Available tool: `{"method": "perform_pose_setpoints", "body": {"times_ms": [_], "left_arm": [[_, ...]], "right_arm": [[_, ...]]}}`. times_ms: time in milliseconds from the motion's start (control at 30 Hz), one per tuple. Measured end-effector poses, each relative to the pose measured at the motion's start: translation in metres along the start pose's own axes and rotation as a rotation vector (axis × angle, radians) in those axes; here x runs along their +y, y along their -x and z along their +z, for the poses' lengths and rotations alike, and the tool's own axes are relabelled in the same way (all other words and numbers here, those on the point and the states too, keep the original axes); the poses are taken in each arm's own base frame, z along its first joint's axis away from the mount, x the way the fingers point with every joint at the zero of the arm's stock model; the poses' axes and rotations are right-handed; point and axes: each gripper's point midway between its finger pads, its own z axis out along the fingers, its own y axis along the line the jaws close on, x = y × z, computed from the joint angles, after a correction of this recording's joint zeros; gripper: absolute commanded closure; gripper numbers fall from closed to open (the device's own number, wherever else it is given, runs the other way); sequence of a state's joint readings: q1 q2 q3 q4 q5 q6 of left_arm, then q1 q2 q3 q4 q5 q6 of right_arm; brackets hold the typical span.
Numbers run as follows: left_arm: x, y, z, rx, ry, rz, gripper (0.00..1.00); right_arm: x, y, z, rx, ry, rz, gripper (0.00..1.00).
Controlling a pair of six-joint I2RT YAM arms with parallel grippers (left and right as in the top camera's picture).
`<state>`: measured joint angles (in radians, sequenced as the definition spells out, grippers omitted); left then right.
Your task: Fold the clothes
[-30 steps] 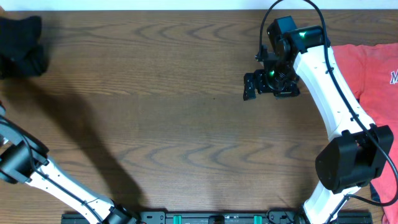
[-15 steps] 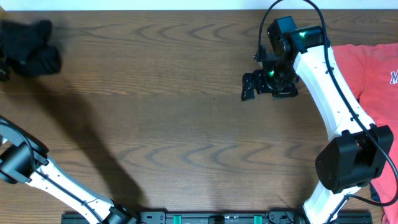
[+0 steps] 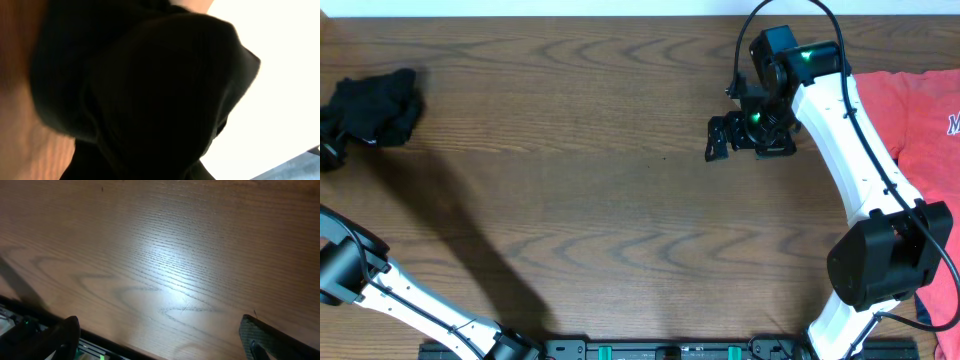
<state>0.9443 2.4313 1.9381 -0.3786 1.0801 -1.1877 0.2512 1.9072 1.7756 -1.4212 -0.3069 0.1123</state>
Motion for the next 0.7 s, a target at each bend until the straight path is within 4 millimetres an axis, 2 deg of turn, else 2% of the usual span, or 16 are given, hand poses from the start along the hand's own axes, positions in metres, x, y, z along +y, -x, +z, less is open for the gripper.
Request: {"method": "perform_pose_setpoints", "body": {"times_ms": [133,300,600,633,667,700], "left_arm": [[0.026,-0.001,-0.008,-0.002,0.080,-0.073,0.94],[0.061,0.008,-0.030,-0.053,0.192,-0.129,0.94],[0.073,0.041,-0.070,-0.143,0.193,-0.087,0.94],[0.073,0.043,-0.073,-0.150,0.193,-0.087,0.83],[0.074,0.045,-0.075,-0.156,0.194,-0.081,0.57],[0.075,0.047,-0.076,-0.160,0.197,-0.073,0.38]], "right_arm": [[0.001,0.000,0.000,0.001,0.005,0.000,0.01],[0.003,0.000,0.000,0.001,0.016,0.000,0.01],[0.006,-0.001,0.000,0.003,0.038,-0.003,0.01],[0.007,0.000,0.000,0.002,0.040,-0.003,0.01],[0.007,0.000,0.000,0.001,0.042,-0.004,0.01],[0.008,0.001,0.000,-0.001,0.043,-0.005,0.01]]}}
